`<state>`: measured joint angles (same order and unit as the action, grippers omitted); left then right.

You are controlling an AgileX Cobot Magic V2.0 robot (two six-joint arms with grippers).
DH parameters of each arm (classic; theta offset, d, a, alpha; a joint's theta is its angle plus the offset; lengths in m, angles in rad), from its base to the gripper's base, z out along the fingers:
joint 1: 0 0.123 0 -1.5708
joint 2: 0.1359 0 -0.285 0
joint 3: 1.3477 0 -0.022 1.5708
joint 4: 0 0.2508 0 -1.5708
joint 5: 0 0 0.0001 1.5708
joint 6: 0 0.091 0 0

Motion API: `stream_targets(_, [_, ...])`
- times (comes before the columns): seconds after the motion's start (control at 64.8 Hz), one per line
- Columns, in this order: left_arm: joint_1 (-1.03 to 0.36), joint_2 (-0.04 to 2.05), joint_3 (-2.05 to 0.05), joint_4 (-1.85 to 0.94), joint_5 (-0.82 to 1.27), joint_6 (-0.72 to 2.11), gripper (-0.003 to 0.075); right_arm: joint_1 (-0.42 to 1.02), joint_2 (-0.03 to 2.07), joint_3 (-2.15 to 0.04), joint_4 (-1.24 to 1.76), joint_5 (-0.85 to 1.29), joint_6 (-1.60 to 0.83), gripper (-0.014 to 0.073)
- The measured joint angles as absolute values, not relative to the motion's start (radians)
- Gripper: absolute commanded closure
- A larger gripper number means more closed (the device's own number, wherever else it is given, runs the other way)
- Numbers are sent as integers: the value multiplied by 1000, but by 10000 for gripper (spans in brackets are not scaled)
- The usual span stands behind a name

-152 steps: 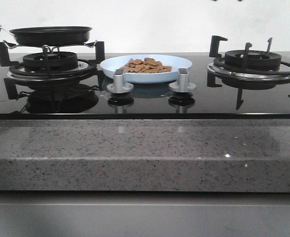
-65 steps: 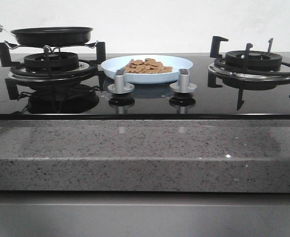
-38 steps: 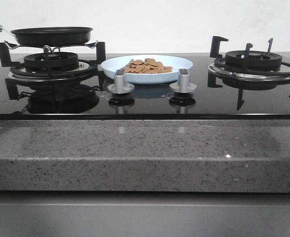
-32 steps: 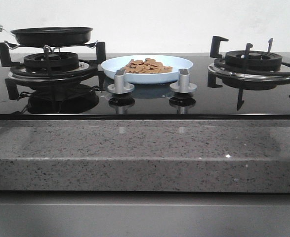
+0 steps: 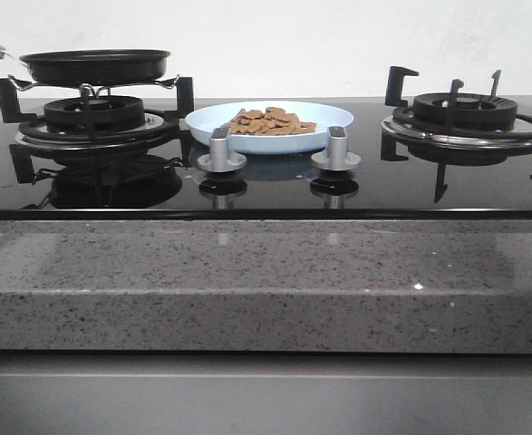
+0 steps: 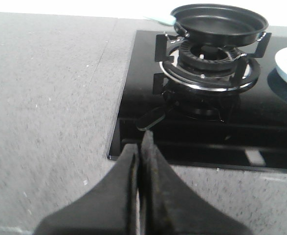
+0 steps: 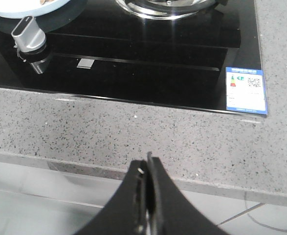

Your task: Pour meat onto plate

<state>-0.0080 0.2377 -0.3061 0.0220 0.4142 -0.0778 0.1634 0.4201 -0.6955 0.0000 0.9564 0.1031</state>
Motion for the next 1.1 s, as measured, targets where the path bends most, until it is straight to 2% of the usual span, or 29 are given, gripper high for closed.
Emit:
stream_targets(0.17, [0,37,-78,-29,264,-78,741,163,420,-696,0,956,103,664])
stream_targets(0.293, [1,-2,2,-36,189,-78,741,163,420,-696,0,956,103,664])
stream_targets(0.54, [2,-2,2,-25,91,-78,741,163,420,-696,0,956,103,664])
stream_targets(1.096, [-10,-2,2,-23,90,-78,741,163,420,-696,0,956,105,664])
